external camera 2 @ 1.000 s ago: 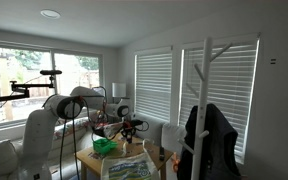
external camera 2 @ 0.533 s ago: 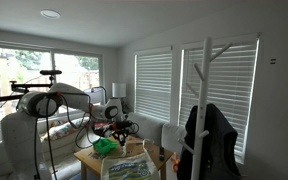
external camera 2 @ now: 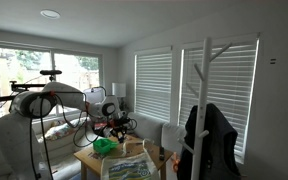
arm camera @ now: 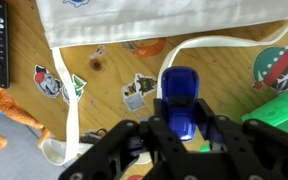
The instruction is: Pick up the blue toy car and put it in then green storage box
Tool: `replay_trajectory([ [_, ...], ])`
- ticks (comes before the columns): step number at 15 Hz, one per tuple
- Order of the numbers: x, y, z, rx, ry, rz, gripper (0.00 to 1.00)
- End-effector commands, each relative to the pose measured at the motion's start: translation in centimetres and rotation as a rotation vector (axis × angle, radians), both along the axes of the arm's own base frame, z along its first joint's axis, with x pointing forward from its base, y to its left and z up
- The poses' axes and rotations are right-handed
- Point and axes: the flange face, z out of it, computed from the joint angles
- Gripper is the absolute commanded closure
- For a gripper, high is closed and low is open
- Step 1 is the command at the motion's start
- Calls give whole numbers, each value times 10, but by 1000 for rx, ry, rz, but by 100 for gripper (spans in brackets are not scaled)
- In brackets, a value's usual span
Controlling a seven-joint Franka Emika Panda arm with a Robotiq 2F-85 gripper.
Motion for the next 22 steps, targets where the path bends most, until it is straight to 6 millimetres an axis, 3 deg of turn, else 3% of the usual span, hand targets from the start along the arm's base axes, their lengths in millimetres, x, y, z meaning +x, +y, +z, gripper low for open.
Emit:
replay_trajectory([
  [1,-21,27,42,-41,-38,82,90],
  [8,-5,92,31,29,-5,360,90],
  [13,-9,125,6,83,51,508,90],
  [14,-14,120,11,60,24,481,90],
  [15,-9,118,5,62,49,468,65],
  [17,-11,122,5,61,45,476,65],
  [18,-11,122,6,61,43,476,90],
  [22,-37,151,-3,2,133,531,90],
])
